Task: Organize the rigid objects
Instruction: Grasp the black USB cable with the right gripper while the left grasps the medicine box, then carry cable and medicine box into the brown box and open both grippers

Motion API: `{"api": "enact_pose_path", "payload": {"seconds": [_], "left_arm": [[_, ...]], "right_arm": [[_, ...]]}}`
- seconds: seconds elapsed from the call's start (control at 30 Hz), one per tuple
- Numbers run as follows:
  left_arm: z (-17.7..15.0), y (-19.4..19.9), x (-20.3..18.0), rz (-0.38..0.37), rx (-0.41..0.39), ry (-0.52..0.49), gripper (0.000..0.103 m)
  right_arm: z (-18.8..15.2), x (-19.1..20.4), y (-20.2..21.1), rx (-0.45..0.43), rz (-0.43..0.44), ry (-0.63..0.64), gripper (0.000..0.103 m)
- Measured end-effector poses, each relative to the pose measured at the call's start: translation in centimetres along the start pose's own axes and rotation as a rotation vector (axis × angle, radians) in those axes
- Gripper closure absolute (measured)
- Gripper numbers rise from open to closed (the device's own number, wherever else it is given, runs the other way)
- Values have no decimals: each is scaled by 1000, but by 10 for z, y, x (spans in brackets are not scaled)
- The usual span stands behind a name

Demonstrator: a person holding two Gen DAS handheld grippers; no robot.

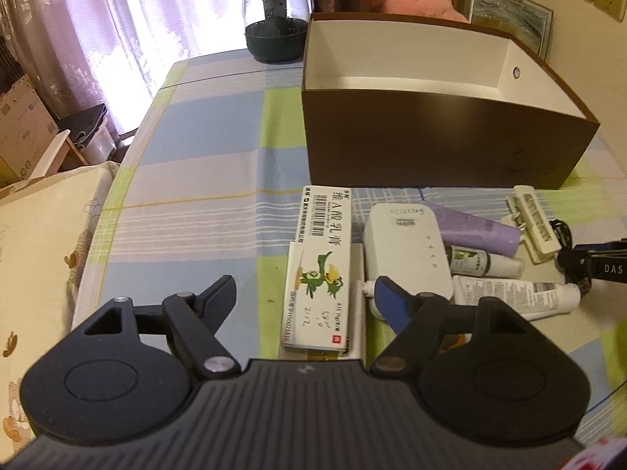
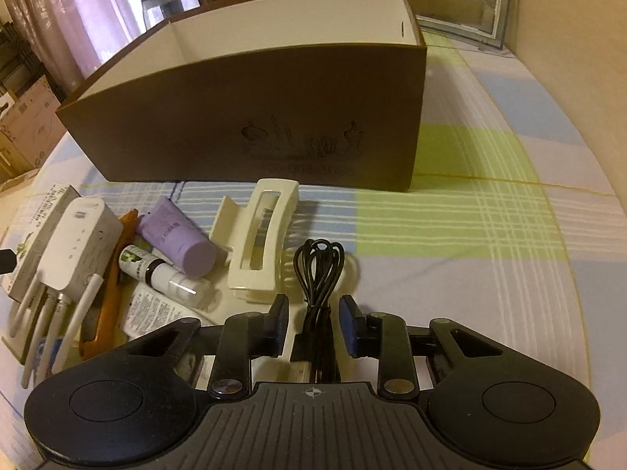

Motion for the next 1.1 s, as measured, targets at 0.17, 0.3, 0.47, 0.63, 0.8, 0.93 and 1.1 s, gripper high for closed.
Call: {"api": "enact_pose_path", "payload": {"seconds": [0.17, 0.3, 0.47, 0.63, 0.8, 0.93, 1.1], "left_arm": [[2, -2, 1, 17, 15, -6, 28], [3, -7, -2, 20, 33, -37, 28], [6, -20, -3, -14, 66, -80, 33], [12, -34, 3, -62, 90, -97, 42], [16, -45, 9, -115, 123, -95, 58], [15, -51, 9, -152, 134, -99, 68], [15, -46, 9, -163, 116, -106, 69]], "right_arm": [[-1, -1, -6, -18, -6, 23, 92], [-1, -4, -4, -29, -4, 20, 92], [-1, -13, 8, -42, -2, -25, 92], [-4, -19, 20, -47, -38, -75, 92], [-9, -22, 38, -51, -73, -127, 92], [-11, -19, 50, -56, -85, -148, 92], [-10, -11, 63, -63, -76, -152, 92]]}}
Point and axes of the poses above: each gripper's, at about its wrist camera, not at the fingertips, and y roughly against the way its jaws point, x to its left, z to its top, the point moved 9 cm from there along -y, roughly the way its jaws point, and after that the axes turned 15 degrees about -z, right-handed, at the moved point
